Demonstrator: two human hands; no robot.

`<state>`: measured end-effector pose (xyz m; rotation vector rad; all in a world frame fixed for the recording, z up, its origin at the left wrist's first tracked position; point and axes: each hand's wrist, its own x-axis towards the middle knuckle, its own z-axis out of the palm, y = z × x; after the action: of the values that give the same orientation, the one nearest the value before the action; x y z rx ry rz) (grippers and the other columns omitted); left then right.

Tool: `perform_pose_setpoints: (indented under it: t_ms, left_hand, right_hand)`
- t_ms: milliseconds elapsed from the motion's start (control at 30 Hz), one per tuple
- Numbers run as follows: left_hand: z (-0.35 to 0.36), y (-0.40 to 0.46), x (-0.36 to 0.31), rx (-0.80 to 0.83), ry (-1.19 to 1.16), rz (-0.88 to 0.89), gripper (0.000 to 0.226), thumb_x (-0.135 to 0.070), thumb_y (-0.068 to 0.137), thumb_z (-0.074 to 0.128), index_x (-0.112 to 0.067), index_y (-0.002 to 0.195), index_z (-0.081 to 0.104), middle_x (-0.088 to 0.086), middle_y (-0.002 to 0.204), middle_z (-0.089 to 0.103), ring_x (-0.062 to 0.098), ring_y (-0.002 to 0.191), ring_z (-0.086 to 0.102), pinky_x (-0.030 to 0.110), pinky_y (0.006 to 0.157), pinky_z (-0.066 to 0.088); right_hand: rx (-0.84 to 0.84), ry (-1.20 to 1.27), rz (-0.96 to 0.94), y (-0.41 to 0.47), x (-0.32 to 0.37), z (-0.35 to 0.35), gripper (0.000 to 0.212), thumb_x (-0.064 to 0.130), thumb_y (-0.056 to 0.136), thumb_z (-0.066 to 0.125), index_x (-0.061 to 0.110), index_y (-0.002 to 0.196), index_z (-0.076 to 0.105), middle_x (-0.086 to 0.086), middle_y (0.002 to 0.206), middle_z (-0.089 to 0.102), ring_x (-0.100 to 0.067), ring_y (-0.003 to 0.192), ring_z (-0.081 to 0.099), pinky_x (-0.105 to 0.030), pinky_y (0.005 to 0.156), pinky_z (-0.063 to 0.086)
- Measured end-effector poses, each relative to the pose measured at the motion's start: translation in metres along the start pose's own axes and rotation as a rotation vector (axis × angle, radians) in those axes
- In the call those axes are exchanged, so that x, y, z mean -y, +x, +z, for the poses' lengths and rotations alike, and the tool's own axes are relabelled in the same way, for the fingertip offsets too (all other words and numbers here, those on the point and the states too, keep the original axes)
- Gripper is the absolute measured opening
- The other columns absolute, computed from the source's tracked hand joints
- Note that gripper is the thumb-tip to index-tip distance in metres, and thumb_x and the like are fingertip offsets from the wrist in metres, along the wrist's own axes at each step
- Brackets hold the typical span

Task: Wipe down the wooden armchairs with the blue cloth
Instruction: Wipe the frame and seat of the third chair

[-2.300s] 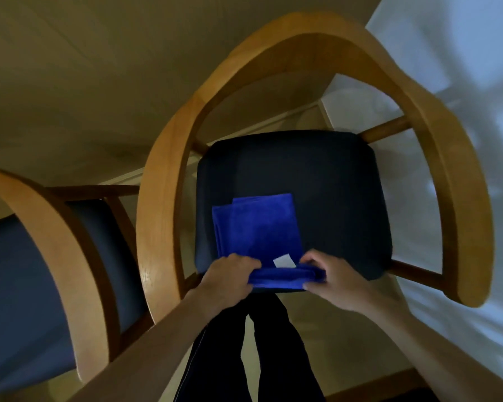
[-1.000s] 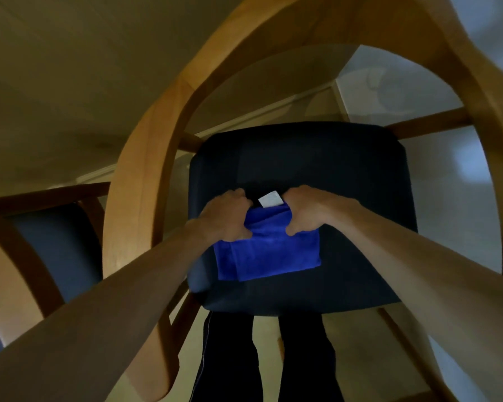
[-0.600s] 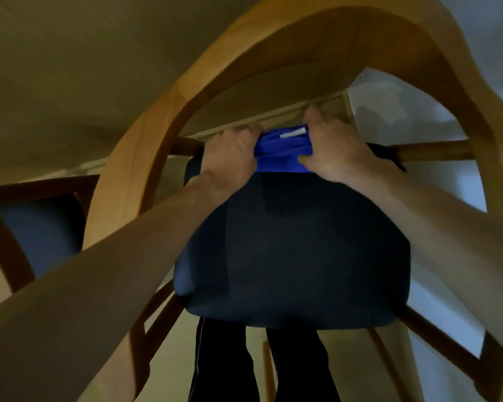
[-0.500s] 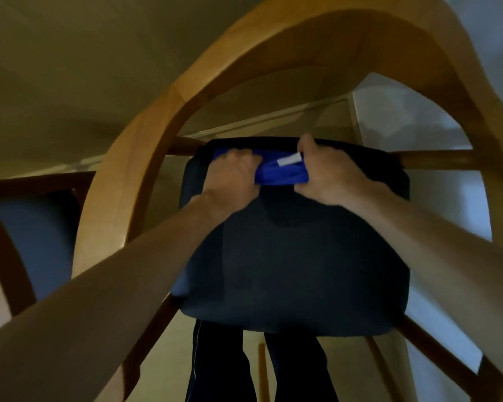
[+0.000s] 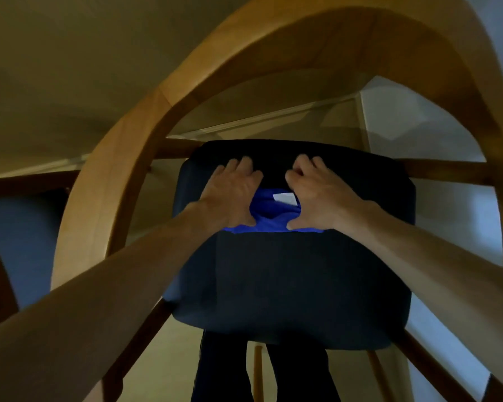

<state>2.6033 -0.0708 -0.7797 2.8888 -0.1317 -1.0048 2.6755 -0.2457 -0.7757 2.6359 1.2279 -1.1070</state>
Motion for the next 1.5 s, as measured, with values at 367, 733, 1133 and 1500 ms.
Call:
perform_pose_setpoints:
  t_ms: [367,733,1133,1500]
  left_hand:
    - [-0.043,0.063,0.023,-0.229,-0.048,-0.127,0.045,-0.012,0.090,0.060,-0.019,0.133,0.048,0.009,0.109,0.066,0.027,0.091,0.064,0.039,0.073,0.054]
    - [0.033,-0.046,-0.038,-0.141,-0.118,-0.136,0.032,-0.014,0.084,0.057,-0.031,0.111,0.060,-0.004,0.101,0.068,0.019,0.091,0.063,0.030,0.076,0.043]
    - [-0.031,0.010,0.007,-0.047,-0.266,0.082,0.034,-0.027,0.087,0.065,-0.025,0.119,0.058,0.004,0.109,0.064,0.022,0.095,0.061,0.034,0.082,0.048]
    - [0.009,0.005,-0.046,-0.324,-0.123,0.016,0.044,-0.010,0.090,0.040,-0.010,0.131,0.055,0.012,0.131,0.059,0.033,0.117,0.055,0.045,0.093,0.043]
  right_hand:
    - [-0.322,0.266,0.108,0.053,-0.027,-0.026,0.047,0.004,0.086,0.061,0.017,0.130,0.054,-0.010,0.120,0.062,-0.030,0.106,0.059,-0.035,0.084,0.045]
    - [-0.250,0.323,0.162,-0.042,0.042,0.060,0.047,-0.001,0.079,0.060,0.018,0.121,0.063,-0.005,0.116,0.066,-0.027,0.106,0.059,-0.036,0.081,0.049]
    - [-0.322,0.343,0.133,-0.020,-0.008,0.001,0.041,0.011,0.082,0.062,0.029,0.120,0.064,-0.003,0.108,0.070,-0.028,0.099,0.065,-0.029,0.079,0.048]
    - [-0.406,0.403,0.232,-0.019,-0.012,0.040,0.049,0.000,0.078,0.063,0.021,0.122,0.065,-0.002,0.123,0.065,-0.023,0.116,0.058,-0.031,0.095,0.044]
